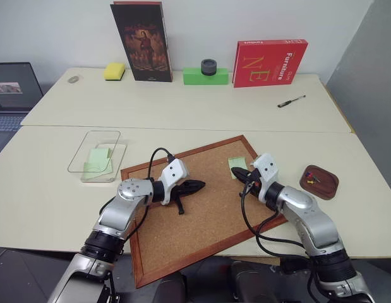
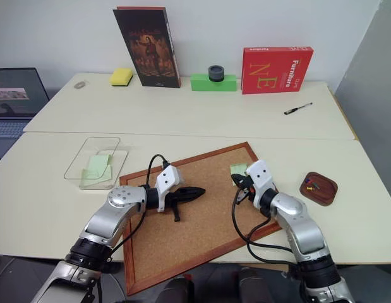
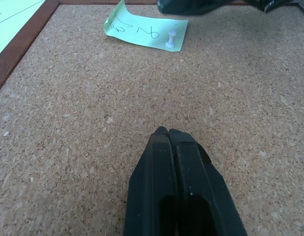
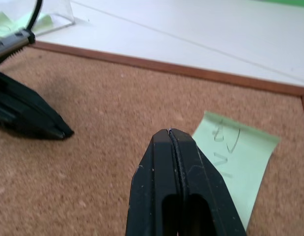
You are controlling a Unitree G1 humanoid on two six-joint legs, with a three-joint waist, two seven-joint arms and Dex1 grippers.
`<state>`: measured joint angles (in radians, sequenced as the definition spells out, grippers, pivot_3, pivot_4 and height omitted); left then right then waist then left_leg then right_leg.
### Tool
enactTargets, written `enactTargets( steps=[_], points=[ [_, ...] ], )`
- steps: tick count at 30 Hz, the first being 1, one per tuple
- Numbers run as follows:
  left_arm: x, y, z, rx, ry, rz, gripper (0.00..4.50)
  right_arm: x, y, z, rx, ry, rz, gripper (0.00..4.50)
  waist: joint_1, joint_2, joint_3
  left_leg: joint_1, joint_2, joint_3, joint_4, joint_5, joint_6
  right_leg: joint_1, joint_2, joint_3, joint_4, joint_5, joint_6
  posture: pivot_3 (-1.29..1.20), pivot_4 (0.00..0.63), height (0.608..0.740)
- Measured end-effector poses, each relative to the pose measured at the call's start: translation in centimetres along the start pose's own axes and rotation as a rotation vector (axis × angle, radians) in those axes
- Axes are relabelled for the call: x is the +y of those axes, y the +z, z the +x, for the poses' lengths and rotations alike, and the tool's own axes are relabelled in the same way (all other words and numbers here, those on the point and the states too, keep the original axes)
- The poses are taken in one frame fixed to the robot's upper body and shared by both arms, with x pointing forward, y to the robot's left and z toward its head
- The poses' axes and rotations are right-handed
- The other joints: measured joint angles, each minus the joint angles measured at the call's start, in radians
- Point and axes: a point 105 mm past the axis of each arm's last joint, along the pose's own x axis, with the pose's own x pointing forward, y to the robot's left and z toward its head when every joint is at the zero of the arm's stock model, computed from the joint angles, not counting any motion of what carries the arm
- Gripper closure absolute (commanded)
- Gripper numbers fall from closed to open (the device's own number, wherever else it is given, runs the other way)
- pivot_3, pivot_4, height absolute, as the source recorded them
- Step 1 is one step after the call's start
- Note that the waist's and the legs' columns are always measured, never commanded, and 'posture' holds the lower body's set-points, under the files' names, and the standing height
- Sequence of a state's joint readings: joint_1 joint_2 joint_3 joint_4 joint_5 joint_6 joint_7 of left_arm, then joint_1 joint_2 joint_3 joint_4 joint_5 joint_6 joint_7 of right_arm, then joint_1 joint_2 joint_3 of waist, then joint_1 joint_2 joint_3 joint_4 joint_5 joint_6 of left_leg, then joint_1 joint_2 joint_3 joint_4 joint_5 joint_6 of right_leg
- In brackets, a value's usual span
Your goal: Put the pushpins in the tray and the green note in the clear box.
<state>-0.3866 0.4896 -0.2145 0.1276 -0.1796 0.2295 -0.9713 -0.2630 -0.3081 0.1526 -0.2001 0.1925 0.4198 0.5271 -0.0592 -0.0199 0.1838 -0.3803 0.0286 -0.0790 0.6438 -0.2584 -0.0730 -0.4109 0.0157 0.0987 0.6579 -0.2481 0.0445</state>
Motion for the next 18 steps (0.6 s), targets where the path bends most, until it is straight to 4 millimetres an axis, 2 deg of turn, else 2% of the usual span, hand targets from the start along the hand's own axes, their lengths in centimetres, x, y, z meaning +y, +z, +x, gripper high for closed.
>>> enactTargets(
  steps=[2,8,10,18],
  points=[
    [0.0,0.0,0.0,0.0,0.0,0.0,4.5,-0.1,0.1,-0.1,-0.002,-0.005,-0.006,4.02,0.0,0.0,0.0,0.0,0.0,0.0,0.0,0.0,0.0,0.0,0.0,0.0,0.0,0.0,0.0,0.0,0.15,0.74],
    [0.0,0.0,0.0,0.0,0.002,-0.001,4.5,-0.1,-1.0,-0.5,0.047,-0.004,-0.014,2.71,0.0,0.0,0.0,0.0,0.0,0.0,0.0,0.0,0.0,0.0,0.0,0.0,0.0,0.0,0.0,0.0,0.15,0.74],
    [0.0,0.0,0.0,0.0,0.003,-0.001,4.5,0.1,-1.2,-0.4,0.054,0.0,-0.019,2.4,0.0,0.0,0.0,0.0,0.0,0.0,0.0,0.0,0.0,0.0,0.0,0.0,0.0,0.0,0.0,0.0,0.15,0.74],
    [0.0,0.0,0.0,-0.001,0.002,-0.002,4.5,-0.2,-2.8,-0.1,0.111,-0.036,-0.004,2.4,0.0,0.0,0.0,0.0,0.0,0.0,0.0,0.0,0.0,0.0,0.0,0.0,0.0,0.0,0.0,0.0,0.15,0.74]
  ],
)
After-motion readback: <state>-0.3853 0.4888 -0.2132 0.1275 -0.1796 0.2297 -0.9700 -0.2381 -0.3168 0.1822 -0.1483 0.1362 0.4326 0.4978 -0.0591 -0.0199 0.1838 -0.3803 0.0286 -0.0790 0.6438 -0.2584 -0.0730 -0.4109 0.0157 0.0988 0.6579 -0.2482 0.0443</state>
